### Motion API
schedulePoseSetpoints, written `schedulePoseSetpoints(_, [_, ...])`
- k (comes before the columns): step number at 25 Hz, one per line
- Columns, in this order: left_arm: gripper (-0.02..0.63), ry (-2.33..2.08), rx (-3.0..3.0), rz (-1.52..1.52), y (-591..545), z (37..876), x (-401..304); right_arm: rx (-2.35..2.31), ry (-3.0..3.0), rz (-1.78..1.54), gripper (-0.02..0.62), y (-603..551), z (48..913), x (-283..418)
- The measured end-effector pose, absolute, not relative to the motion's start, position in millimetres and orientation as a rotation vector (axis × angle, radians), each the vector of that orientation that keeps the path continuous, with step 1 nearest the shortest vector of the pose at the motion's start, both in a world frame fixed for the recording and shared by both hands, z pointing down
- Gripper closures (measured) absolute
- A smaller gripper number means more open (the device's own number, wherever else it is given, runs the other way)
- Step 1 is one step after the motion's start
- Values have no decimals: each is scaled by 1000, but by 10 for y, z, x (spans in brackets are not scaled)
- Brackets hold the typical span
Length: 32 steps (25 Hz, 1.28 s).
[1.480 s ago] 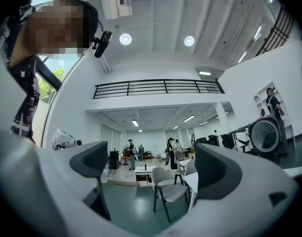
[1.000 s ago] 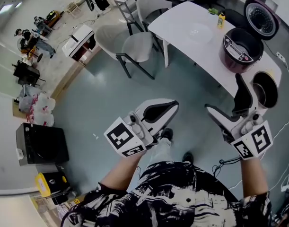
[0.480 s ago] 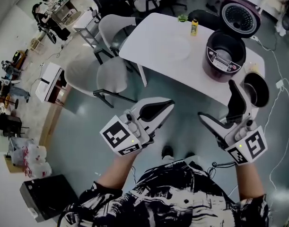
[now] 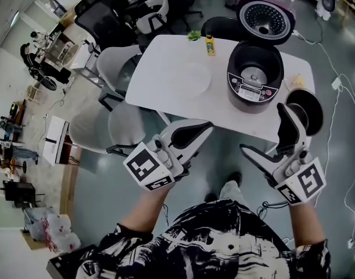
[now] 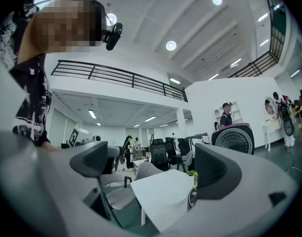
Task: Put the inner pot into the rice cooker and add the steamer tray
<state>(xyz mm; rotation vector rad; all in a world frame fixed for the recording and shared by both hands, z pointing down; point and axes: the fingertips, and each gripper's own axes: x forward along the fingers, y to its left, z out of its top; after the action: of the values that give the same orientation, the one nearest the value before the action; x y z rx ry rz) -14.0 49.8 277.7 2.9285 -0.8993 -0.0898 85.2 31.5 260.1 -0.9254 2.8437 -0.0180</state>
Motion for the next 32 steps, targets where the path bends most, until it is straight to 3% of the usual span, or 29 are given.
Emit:
schedulePoseSetpoints(10, [601, -822, 2930, -50, -342, 2840, 214, -1065, 2802, -45, 87, -604, 2716, 1395])
schedulePoseSetpoints(19, [601, -543, 2967, -64, -867, 2952, 230, -1484, 2671, -21, 87, -1137, 2811, 1926])
schedulePoseSetpoints(32, [601, -350, 2953, -61, -1162, 3051, 123, -2173, 2283, -198, 87, -1434, 3457, 3576])
